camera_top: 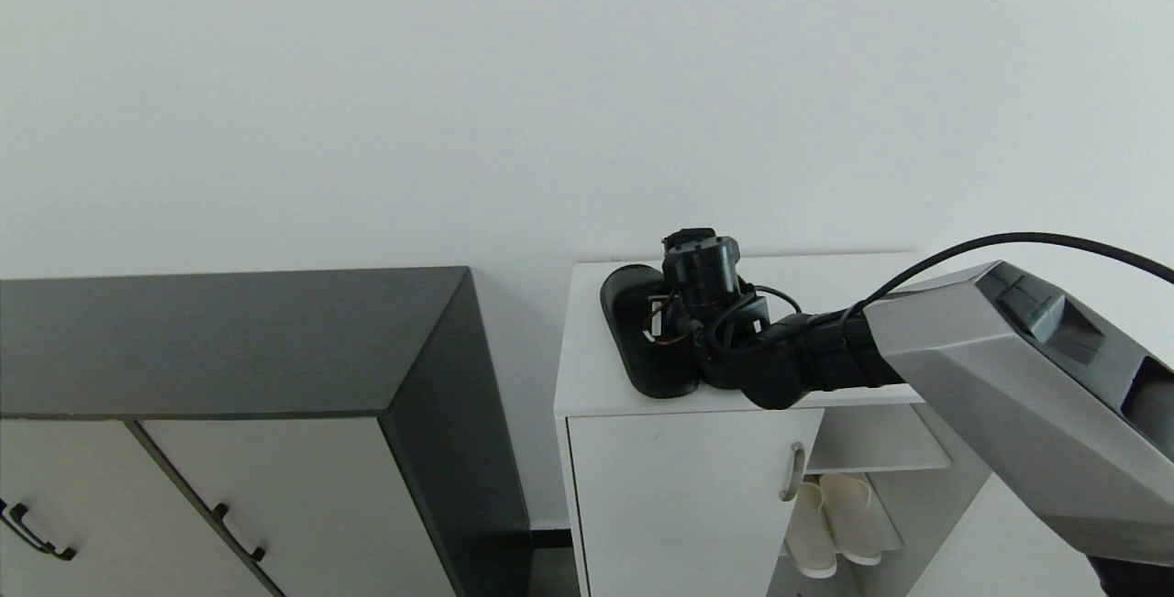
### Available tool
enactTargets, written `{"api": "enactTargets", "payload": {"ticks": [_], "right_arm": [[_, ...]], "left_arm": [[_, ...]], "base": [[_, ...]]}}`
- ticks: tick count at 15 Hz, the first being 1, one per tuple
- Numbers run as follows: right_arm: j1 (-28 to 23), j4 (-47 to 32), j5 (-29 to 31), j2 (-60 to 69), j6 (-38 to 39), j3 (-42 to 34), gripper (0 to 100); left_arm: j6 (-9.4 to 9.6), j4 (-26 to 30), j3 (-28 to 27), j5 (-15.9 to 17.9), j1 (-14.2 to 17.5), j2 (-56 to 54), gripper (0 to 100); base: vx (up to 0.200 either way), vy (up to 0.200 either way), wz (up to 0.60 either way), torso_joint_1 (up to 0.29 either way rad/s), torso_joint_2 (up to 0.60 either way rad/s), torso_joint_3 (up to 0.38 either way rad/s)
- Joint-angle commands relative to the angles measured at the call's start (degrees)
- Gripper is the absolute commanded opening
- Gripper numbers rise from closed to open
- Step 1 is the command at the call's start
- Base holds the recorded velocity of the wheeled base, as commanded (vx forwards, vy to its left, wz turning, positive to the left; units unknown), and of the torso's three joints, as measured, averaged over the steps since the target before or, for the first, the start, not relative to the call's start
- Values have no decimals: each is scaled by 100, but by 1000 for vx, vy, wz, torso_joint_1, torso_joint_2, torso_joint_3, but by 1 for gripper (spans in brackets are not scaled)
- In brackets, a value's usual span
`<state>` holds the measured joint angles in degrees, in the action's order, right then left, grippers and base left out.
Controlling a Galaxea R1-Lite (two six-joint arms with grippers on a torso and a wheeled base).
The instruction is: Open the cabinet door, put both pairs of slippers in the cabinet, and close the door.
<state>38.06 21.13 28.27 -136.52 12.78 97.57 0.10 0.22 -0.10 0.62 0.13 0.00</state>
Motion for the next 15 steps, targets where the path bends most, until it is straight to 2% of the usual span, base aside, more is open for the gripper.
{"api": "enactTargets", "payload": {"ticks": [1,3,4,7,9,11,12,15], "right_arm": [[9,49,3,64,6,-28,0],[79,93,-14,442,6,-397,0],[184,102,-111,864,6,-880,0],[562,489,-1166,2393,-30,-2805,0],[659,700,-1447,3369,-161,-4071,0],[677,1025,-1878,3958,-126,-4959,0],[677,1306,-2317,4151,-188,-5354,0],[764,1368,-2361,4266,-205,-5459,0]], "left_arm": [[-1,-4,1,-1,4,0,0],[-1,-4,1,-1,4,0,0],[8,4,1,-1,4,0,0],[8,-4,1,-1,4,0,0],[8,-4,1,-1,4,0,0],[8,4,1,-1,4,0,0],[17,4,1,-1,4,0,0],[8,4,1,-9,4,0,0]], "base": [[0,0,0,0,0,0],[0,0,0,0,0,0],[0,0,0,0,0,0],[0,0,0,0,0,0],[0,0,0,0,0,0],[0,0,0,0,0,0],[0,0,0,0,0,0],[0,0,0,0,0,0]]}}
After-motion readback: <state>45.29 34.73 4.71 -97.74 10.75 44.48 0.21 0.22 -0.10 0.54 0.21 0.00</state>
